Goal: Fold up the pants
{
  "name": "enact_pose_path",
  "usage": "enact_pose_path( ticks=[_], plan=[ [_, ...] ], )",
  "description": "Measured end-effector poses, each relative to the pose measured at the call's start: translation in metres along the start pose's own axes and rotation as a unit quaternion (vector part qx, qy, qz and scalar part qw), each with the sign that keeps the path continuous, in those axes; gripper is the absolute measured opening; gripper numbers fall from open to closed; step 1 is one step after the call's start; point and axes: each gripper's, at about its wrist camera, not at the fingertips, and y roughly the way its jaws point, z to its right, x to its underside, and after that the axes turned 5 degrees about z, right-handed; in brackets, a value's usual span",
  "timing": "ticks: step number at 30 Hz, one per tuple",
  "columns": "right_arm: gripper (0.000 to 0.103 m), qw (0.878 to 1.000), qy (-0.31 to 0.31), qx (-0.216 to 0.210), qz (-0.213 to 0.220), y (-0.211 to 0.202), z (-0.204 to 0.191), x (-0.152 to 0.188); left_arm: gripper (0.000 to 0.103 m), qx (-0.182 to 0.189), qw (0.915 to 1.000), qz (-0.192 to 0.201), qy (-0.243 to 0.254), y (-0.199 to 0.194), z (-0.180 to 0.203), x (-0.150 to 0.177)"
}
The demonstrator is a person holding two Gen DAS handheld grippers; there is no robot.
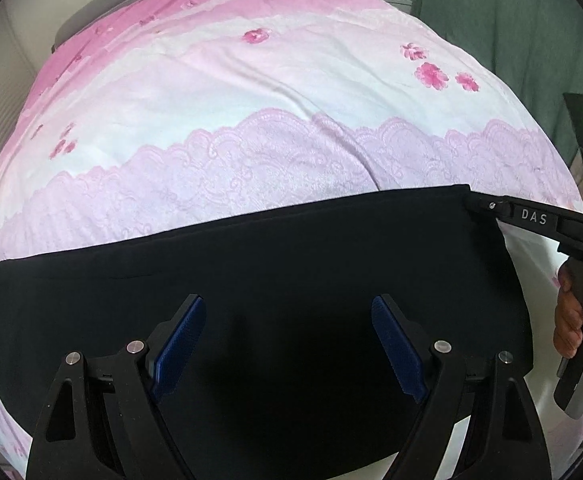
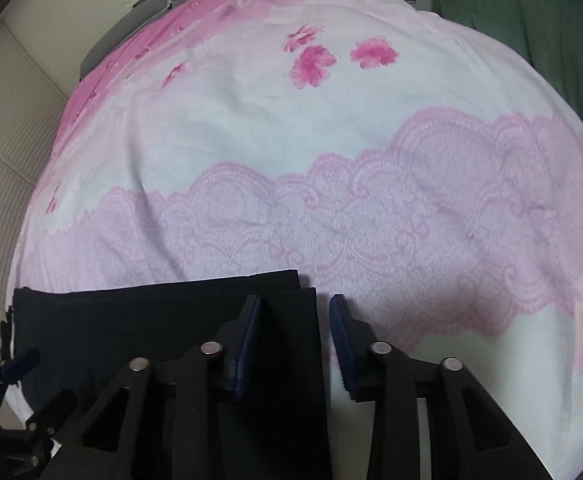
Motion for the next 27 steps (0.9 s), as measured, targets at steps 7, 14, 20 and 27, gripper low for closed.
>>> enact_pose_path(
  ticks=[7, 14, 20, 27],
  plan=[
    [0.006, 0.998, -0.043, 0.014, 0.036, -0.019, -0.015, -0.008, 0.085, 0.002, 0.9999, -0.011, 0.004, 0.007, 0.001, -0.001],
    [0.012, 0.999, -0.021, 0.035, 0.013, 0.004, -0.007, -0.012, 0.085, -0.011, 0.9999, 0.002, -0.005, -0.001, -0.009, -0.008],
    [0.049, 0.996, -0.028, 0.076, 0.049, -0.042, -0.027, -0.003, 0.085, -0.005, 0.9987, 0.038, -0.033, -0.041, -0.047, 0.001],
    [0.06, 0.991, -0.086, 0.087, 0.06, -0.109, -0.106, 0.015, 0.085, 0.022, 0.9968, 0.067, -0.037, -0.103, -0.123, 0.032]
  ],
)
